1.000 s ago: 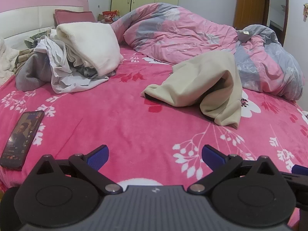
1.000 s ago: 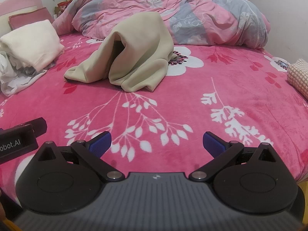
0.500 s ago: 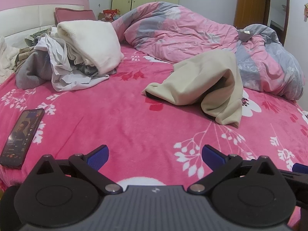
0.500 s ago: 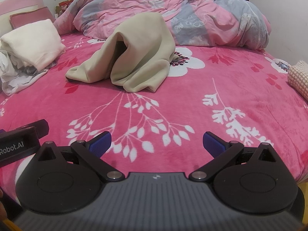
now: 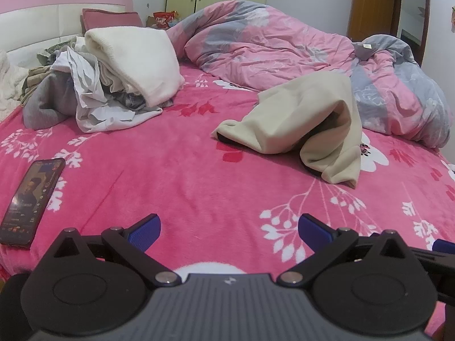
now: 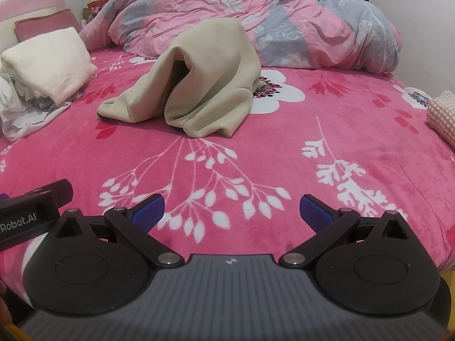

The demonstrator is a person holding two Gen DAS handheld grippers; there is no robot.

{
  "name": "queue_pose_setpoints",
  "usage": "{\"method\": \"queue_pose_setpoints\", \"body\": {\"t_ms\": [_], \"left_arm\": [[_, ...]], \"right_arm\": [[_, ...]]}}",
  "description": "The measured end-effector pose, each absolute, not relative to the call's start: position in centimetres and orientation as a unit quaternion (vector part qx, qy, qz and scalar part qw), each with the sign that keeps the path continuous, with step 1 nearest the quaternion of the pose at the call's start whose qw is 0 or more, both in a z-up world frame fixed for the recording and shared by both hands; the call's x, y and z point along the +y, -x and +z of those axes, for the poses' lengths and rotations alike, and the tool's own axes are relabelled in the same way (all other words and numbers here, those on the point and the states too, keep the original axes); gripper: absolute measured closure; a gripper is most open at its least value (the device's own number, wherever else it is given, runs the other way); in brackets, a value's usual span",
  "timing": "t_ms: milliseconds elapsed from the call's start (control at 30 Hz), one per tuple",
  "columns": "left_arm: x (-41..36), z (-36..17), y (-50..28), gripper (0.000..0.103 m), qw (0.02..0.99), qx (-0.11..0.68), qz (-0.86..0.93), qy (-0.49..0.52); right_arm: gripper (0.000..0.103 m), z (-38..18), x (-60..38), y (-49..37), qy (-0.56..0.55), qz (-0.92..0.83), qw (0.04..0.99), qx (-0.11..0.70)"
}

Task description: Fold clothes

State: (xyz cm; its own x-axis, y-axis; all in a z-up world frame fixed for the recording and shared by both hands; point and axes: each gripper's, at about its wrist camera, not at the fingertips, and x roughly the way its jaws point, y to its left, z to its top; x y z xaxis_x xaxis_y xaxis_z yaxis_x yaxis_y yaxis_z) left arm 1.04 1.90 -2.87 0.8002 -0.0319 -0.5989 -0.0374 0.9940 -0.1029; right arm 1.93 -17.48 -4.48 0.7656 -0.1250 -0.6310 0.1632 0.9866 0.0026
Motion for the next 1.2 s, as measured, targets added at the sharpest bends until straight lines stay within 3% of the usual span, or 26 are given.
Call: {"method": "queue_pose_setpoints", "body": {"t_ms": [633, 933, 1200], "left_arm": [[2.4, -2.9, -3.0, 0.000, 0.951, 0.300, -0.012, 0.074], [3.0, -2.4, -5.8, 0.000, 0.953, 0.275, -0.049, 0.115], [1.1, -2.3, -9.2, 0.000, 0.965, 0.237, -0.076, 0.084]], "right_arm": [[0.001, -4.7, -17.4, -3.8, -0.018, -0.075, 0.941, 0.330], [0.001, -4.0, -19.7, -5.3, -0.004, -0.040, 0.959, 0.280], [0.001, -2.5, -22.0, -7.8, 0.015, 0.002, 0.973, 0.230]]}}
